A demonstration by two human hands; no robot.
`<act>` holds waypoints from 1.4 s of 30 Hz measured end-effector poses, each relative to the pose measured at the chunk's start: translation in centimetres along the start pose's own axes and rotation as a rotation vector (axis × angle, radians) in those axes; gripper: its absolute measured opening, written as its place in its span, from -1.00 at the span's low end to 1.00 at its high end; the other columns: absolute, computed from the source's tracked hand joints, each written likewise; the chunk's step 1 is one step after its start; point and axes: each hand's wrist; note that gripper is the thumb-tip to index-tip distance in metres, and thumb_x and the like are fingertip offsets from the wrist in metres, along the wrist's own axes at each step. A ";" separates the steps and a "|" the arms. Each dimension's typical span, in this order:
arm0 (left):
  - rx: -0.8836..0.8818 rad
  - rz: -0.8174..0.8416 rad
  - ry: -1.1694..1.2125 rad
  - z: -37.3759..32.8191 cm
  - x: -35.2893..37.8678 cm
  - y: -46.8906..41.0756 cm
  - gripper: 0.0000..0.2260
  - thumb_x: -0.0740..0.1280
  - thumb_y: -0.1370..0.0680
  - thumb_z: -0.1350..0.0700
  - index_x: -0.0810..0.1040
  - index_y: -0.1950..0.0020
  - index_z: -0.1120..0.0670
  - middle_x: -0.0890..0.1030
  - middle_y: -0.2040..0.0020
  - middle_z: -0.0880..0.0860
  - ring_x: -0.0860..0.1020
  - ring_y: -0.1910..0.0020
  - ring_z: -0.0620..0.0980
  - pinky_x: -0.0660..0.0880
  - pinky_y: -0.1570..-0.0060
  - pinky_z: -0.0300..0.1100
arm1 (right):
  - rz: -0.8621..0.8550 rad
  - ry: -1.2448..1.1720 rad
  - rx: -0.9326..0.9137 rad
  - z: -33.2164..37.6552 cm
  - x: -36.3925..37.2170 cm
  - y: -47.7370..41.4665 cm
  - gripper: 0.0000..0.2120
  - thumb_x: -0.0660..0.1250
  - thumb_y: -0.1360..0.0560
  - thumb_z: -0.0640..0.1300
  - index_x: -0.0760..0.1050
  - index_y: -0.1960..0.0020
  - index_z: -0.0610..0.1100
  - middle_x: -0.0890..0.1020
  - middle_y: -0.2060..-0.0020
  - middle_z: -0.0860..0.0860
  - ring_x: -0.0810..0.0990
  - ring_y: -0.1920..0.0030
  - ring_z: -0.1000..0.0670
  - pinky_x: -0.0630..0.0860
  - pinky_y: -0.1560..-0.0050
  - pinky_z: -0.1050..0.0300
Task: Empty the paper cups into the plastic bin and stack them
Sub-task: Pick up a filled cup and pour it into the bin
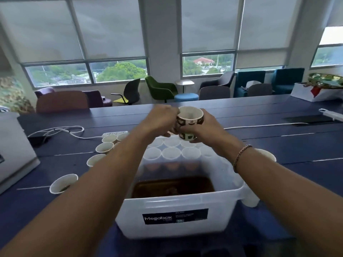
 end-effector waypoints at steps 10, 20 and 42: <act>0.029 -0.070 -0.639 8.7 -1.1 0.3 -0.69 0.14 -0.66 -0.03 0.45 -0.37 -0.01 0.51 -0.38 0.03 0.48 -0.28 0.09 0.42 -0.29 0.11 | -0.029 0.256 -0.070 -2.8 0.5 2.0 -0.36 0.60 -0.29 -0.11 0.35 -0.26 0.02 0.52 -0.04 0.12 0.51 -0.06 0.08 0.49 0.01 0.23; 0.009 -0.006 -0.789 10.2 -1.3 0.4 -0.54 0.16 -0.65 -0.12 0.20 -0.55 -0.12 0.21 -0.58 -0.03 0.16 -0.55 0.08 -0.02 -0.47 0.34 | -0.039 0.521 -0.075 -4.0 0.1 1.9 -0.29 0.60 -0.23 0.04 0.24 -0.20 0.07 0.53 -0.11 0.04 0.54 -0.10 -0.03 0.54 -0.14 -0.07; 0.022 0.018 -0.804 11.1 -1.4 0.2 -0.47 0.21 -0.63 -0.09 0.13 -0.57 -0.15 0.12 -0.61 -0.05 0.07 -0.58 0.07 -0.09 -0.48 0.34 | 0.059 0.846 -0.192 -4.1 0.4 2.8 -0.35 0.55 -0.29 -0.06 0.24 -0.22 0.07 0.56 0.00 0.07 0.54 0.03 0.01 0.52 0.03 0.12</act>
Point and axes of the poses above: each hand's wrist, its own y-axis away from the middle knuckle, its own x-axis out of the palm, z = x × y
